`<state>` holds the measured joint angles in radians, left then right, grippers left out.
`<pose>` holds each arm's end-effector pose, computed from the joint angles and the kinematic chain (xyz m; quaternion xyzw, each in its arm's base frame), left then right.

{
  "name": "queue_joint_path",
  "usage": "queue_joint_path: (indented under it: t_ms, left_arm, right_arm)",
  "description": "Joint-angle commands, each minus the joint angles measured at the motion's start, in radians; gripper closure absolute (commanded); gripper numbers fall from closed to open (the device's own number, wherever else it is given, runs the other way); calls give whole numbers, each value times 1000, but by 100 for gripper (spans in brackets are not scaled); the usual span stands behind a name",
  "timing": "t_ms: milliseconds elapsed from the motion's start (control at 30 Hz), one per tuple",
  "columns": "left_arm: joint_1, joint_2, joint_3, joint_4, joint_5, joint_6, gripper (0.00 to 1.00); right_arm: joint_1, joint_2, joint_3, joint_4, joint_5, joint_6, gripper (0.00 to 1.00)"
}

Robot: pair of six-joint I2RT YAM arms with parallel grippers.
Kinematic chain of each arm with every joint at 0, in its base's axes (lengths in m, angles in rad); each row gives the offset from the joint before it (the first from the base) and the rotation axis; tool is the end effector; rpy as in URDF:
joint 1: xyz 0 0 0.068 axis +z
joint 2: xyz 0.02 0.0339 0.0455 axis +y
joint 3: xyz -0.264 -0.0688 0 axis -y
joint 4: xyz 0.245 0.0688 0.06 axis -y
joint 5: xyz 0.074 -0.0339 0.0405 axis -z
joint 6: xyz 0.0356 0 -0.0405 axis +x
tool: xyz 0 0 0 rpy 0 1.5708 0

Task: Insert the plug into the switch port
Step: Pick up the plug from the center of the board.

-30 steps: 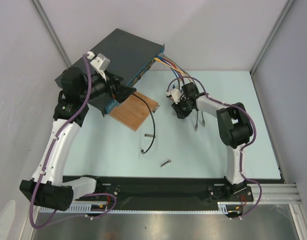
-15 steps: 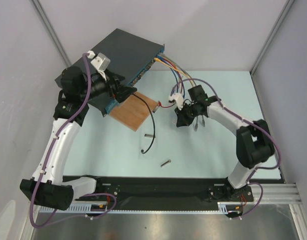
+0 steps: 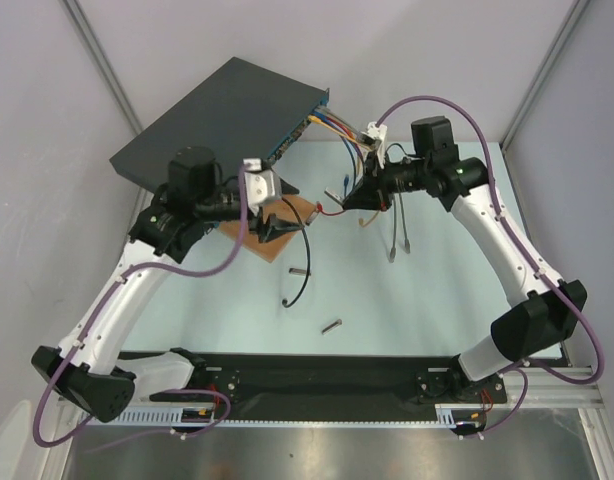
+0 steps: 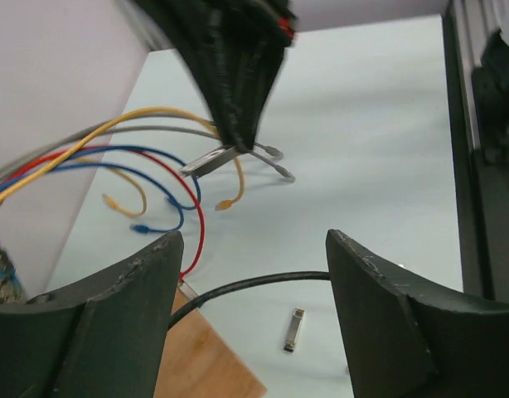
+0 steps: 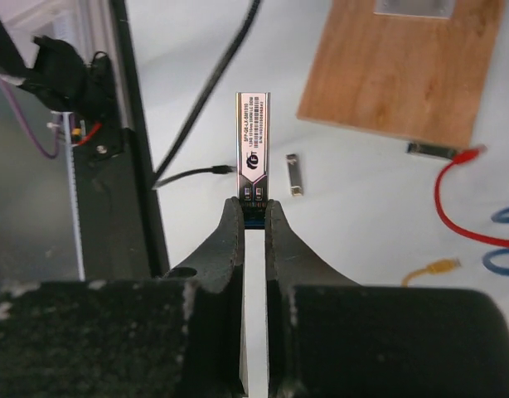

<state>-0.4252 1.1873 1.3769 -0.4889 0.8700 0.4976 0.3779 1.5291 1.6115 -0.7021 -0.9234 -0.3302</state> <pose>0.2103 -0.1251 0.4348 0.5489 0.5420 -0.3194 0.5504 0.2925 0.1467 0.4018 -0.4673 0.6759 0.4057 0.4003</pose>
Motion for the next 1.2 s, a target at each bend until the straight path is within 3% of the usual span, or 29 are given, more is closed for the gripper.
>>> queue_joint_path:
  t_ms: [0, 267, 433, 633, 667, 800, 833, 867, 900, 933, 1033, 1167]
  left_arm:
    - [-61, 5, 37, -102, -8, 327, 28]
    - [-178, 14, 1, -119, -138, 597, 29]
    - [-217, 14, -33, -88, -172, 640, 33]
    - [-253, 18, -55, -93, -216, 723, 56]
    - [-257, 14, -70, -80, -229, 723, 65]
    - [-268, -3, -111, -22, -253, 722, 75]
    - [-274, -6, -117, -14, -264, 733, 80]
    - [-274, -11, -131, -5, -269, 736, 92]
    - [-276, -21, -142, 13, -276, 730, 97]
    - [-276, -31, -156, 57, -288, 714, 99]
    - [-276, -61, -217, 125, -308, 708, 100]
    - [-276, -69, -225, 138, -310, 700, 100]
  right_arm:
    - [19, 20, 71, -88, -107, 10, 100]
    - [98, 97, 206, -332, -124, -161, 100]
    - [122, 146, 304, -445, -141, -208, 100]
    - [144, 157, 344, -474, -161, -199, 100]
    - [144, 160, 358, -481, -164, -201, 100]
    - [148, 167, 376, -496, -181, -198, 100]
    - [150, 172, 378, -497, -187, -198, 100]
    - [148, 174, 380, -501, -189, -198, 100]
    - [148, 175, 383, -502, -186, -194, 98]
    - [145, 178, 381, -501, -183, -185, 84]
    - [124, 187, 372, -484, -193, -141, 66]
    - [111, 198, 380, -462, -203, -107, 61]
